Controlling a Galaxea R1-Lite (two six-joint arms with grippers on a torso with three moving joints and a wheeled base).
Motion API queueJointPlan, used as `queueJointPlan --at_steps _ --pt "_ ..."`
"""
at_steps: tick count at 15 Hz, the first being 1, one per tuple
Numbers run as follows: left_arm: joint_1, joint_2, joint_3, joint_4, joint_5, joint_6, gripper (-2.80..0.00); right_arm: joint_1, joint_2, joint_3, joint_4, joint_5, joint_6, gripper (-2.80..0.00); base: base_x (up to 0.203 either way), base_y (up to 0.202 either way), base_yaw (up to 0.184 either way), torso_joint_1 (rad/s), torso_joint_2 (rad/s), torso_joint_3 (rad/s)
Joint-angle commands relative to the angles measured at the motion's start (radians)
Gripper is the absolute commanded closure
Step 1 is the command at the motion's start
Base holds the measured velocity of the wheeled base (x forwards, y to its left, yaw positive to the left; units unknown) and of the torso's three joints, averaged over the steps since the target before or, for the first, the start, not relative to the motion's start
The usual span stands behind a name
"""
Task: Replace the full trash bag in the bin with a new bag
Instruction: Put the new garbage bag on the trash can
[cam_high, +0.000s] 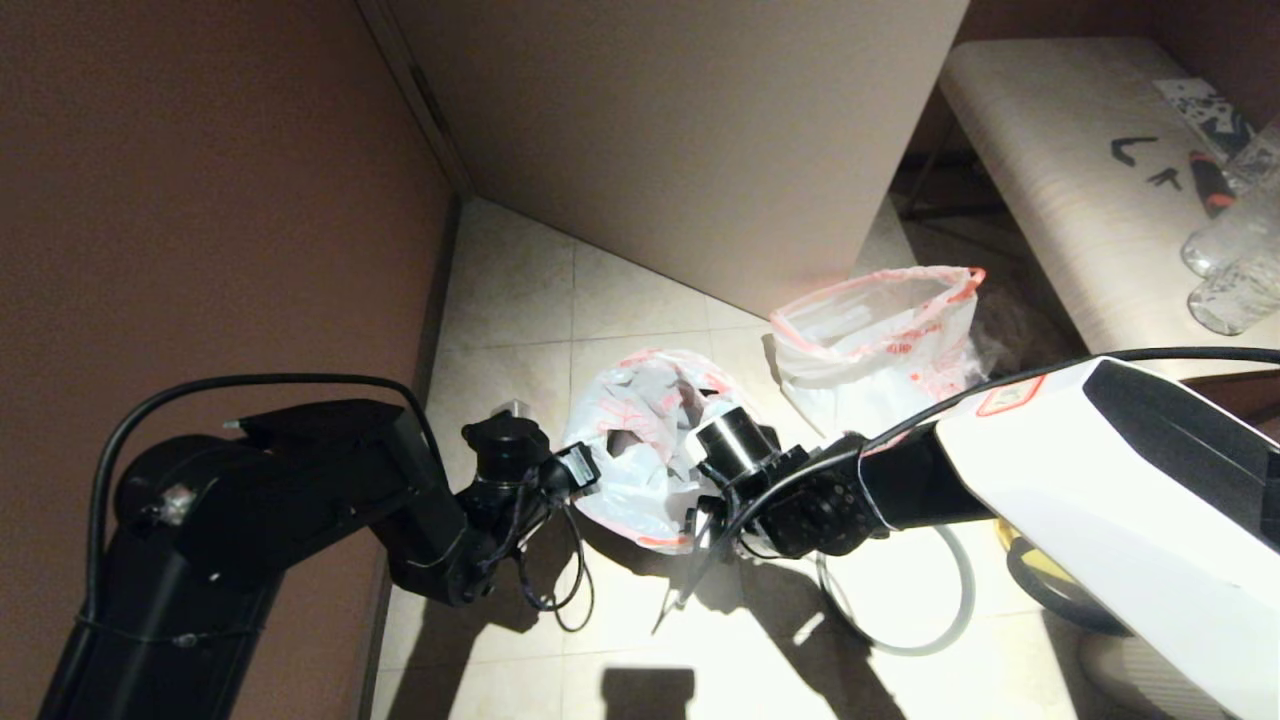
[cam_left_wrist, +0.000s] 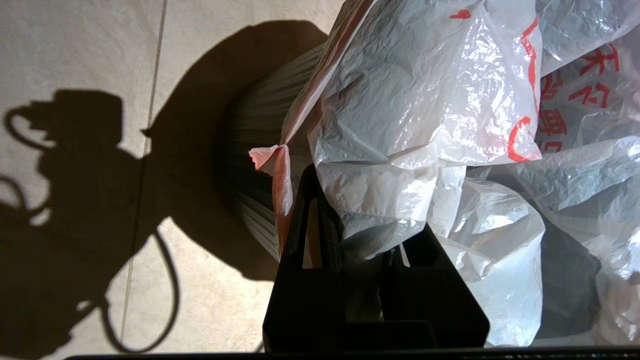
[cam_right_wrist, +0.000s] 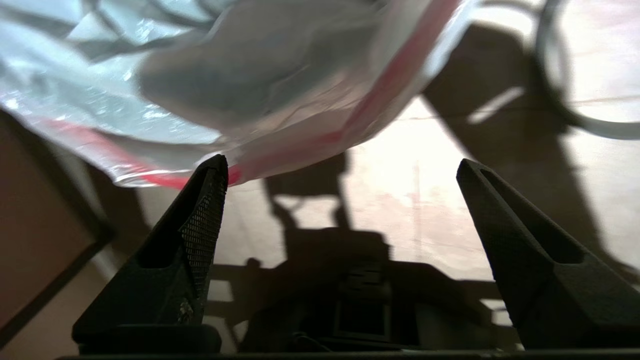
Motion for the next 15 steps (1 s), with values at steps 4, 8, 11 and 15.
queueJointPlan --at_steps 4,8,11,15 --pt "0.000 0.001 -0.001 -0.007 0.001 -0.003 0.00 -0.017 -0.041 0.193 -0.150 0.063 0.030 -2.80 0.000 0.000 0.000 0.000 0.00 0.000" --pt "0.000 0.002 -0.001 -0.007 0.001 -0.002 0.00 -0.019 -0.182 0.266 -0.198 0.076 -0.011 0.00 0.000 0.000 0.000 0.000 0.00 0.000" --pt "0.000 0.002 -0.001 -0.007 0.001 -0.002 0.00 -0.017 -0.161 0.225 -0.202 0.070 -0.088 0.00 0.000 0.000 0.000 0.000 0.00 0.000" --pt "0.000 0.004 -0.001 -0.007 0.001 -0.002 0.00 -0.012 0.024 0.046 -0.173 0.043 -0.152 0.00 0.000 0.000 0.000 0.000 0.00 0.000"
